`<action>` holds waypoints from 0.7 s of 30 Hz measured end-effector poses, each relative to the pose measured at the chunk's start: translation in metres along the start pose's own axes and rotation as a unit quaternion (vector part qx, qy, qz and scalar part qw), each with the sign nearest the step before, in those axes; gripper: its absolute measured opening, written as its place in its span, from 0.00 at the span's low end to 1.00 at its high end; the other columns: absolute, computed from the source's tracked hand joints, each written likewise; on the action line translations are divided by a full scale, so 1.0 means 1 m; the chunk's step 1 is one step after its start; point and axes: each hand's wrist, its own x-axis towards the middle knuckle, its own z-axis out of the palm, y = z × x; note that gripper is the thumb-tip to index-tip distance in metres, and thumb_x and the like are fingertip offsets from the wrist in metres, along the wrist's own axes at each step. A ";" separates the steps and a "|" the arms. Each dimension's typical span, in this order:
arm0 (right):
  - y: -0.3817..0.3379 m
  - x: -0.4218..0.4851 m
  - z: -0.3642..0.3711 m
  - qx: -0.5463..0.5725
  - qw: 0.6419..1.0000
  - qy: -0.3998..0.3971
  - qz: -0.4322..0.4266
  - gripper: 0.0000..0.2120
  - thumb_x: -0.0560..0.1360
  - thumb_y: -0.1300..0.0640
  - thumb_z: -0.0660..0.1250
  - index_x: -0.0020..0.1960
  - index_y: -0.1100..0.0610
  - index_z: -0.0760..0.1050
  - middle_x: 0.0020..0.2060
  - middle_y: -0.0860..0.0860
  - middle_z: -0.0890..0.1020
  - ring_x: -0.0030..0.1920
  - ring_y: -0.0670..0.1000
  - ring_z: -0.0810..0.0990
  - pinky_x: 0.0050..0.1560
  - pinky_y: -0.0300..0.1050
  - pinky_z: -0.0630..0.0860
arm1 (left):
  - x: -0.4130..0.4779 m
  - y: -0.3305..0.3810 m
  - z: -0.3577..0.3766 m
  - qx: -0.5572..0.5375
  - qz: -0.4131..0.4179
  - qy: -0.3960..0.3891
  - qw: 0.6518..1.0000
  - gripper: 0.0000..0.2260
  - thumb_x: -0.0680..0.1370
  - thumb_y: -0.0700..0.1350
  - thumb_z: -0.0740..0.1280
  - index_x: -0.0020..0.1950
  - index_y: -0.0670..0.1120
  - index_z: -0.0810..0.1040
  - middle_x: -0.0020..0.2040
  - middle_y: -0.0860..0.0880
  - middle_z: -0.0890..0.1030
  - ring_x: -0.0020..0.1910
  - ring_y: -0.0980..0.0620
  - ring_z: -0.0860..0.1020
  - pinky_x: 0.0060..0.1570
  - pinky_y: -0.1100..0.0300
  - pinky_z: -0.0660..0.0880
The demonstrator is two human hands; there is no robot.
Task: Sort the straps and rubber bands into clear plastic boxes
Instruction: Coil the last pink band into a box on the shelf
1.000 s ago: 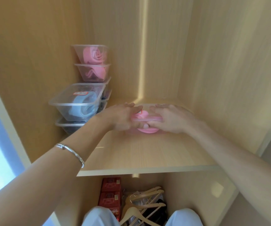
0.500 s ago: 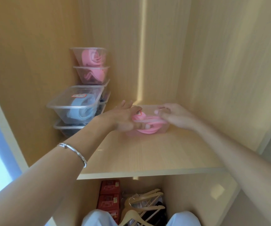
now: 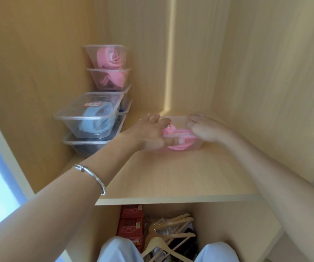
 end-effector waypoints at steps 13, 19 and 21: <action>-0.007 -0.012 -0.001 -0.042 0.999 0.021 0.009 0.21 0.84 0.59 0.45 0.74 0.66 0.60 0.75 0.60 0.61 0.76 0.57 0.55 0.71 0.48 0.57 | 0.002 0.004 -0.004 0.015 -0.033 -0.041 0.999 0.39 0.74 0.73 0.48 0.79 0.56 0.44 0.80 0.49 0.46 0.78 0.45 0.42 0.73 0.48 0.44; 0.013 0.013 0.000 0.099 0.992 0.045 -0.070 0.19 0.81 0.53 0.57 0.70 0.53 0.71 0.70 0.49 0.72 0.70 0.49 0.68 0.62 0.36 0.61 | -0.013 0.005 -0.004 0.103 -0.003 -0.037 0.994 0.36 0.74 0.72 0.45 0.77 0.59 0.40 0.79 0.43 0.49 0.77 0.40 0.47 0.73 0.46 0.47; 0.019 0.026 0.007 0.161 0.981 0.101 -0.046 0.16 0.78 0.51 0.58 0.60 0.51 0.80 0.62 0.49 0.79 0.63 0.51 0.75 0.60 0.40 0.68 | -0.017 0.003 -0.001 0.120 0.012 -0.025 0.992 0.34 0.75 0.72 0.45 0.77 0.61 0.41 0.77 0.40 0.54 0.76 0.42 0.51 0.73 0.46 0.47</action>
